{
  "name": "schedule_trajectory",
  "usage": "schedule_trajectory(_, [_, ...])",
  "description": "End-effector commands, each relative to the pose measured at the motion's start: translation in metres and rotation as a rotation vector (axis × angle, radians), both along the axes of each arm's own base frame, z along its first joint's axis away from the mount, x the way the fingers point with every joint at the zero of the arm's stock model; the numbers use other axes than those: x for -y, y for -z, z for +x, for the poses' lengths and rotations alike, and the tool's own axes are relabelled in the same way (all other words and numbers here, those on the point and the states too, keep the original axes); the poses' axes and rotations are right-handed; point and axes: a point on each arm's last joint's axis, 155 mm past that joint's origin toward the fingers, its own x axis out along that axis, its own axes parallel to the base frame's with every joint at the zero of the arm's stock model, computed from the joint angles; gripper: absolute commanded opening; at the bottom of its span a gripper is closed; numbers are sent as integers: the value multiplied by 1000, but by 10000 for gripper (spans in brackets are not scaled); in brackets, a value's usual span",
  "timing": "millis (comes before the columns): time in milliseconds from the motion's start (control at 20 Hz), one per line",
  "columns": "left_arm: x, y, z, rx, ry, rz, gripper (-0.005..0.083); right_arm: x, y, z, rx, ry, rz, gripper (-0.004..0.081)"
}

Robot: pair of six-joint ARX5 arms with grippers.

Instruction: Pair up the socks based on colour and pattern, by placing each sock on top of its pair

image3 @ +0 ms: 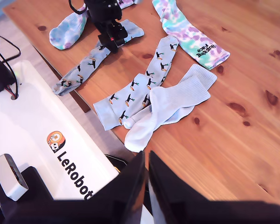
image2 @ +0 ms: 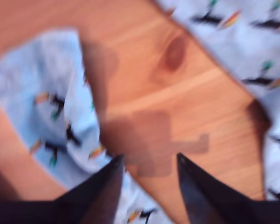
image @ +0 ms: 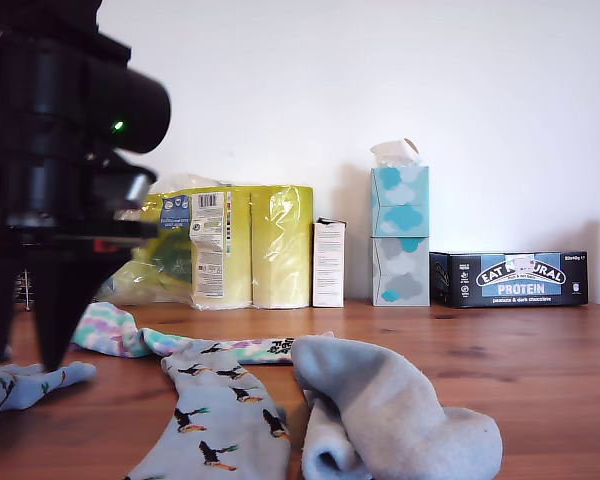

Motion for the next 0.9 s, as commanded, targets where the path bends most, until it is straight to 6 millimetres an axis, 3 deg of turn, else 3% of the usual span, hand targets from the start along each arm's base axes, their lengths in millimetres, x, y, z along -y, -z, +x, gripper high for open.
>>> schedule_trajectory(0, [-13,7,-12,-53,-32,41,504,-3,-1,3,7,-3,-1,-12])
schedule_trajectory(250, [-31,17,-19,-80,-90,93,503,-7,-8,7,51,-25,10,-12])
schedule_trajectory(500, [-30,21,-12,-58,-97,81,503,-9,-10,8,70,-37,10,-12])
schedule_trajectory(850, [-36,41,-12,-105,-118,102,503,-9,-10,8,70,-37,9,-12])
